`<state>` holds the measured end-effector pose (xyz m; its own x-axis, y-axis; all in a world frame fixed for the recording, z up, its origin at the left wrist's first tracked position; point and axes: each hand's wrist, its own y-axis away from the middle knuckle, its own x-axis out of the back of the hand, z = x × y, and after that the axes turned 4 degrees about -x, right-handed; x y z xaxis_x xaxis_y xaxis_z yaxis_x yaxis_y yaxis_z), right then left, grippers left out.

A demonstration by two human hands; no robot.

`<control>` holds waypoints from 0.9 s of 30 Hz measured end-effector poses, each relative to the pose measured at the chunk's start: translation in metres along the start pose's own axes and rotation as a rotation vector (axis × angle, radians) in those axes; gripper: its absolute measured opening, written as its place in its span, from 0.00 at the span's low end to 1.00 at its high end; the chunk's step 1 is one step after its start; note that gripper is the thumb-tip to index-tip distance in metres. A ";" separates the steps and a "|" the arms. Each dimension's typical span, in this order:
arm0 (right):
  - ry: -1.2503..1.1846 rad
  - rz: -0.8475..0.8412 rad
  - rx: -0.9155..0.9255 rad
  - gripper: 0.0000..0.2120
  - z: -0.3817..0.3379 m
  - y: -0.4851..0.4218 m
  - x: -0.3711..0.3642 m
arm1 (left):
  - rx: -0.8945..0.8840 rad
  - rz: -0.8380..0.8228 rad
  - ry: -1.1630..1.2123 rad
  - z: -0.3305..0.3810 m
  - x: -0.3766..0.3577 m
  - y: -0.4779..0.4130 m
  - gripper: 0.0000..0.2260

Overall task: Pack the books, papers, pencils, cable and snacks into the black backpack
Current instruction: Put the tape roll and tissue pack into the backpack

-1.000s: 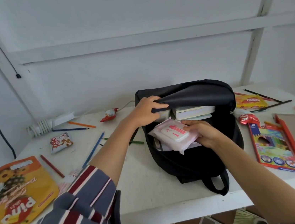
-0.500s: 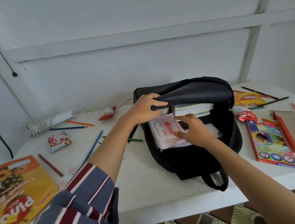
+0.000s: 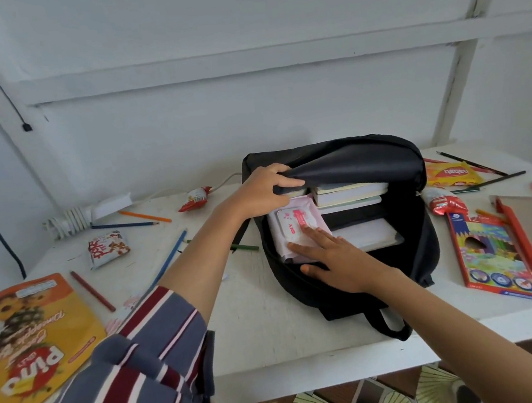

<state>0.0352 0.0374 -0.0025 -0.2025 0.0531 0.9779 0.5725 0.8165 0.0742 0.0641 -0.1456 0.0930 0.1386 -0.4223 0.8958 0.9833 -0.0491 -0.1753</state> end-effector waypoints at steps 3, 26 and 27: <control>-0.030 -0.001 0.006 0.25 0.000 -0.009 0.003 | 0.002 -0.011 0.004 0.001 0.000 0.001 0.20; -0.061 0.204 -0.046 0.21 0.001 -0.027 0.008 | 0.010 -0.025 0.004 0.001 -0.005 0.001 0.20; -0.064 0.189 -0.049 0.22 0.001 -0.029 0.009 | 0.009 -0.026 0.000 0.001 -0.005 0.001 0.20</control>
<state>0.0163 0.0151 0.0045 -0.1365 0.2404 0.9610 0.6431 0.7594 -0.0987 0.0647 -0.1425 0.0892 0.1130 -0.4213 0.8999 0.9876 -0.0515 -0.1481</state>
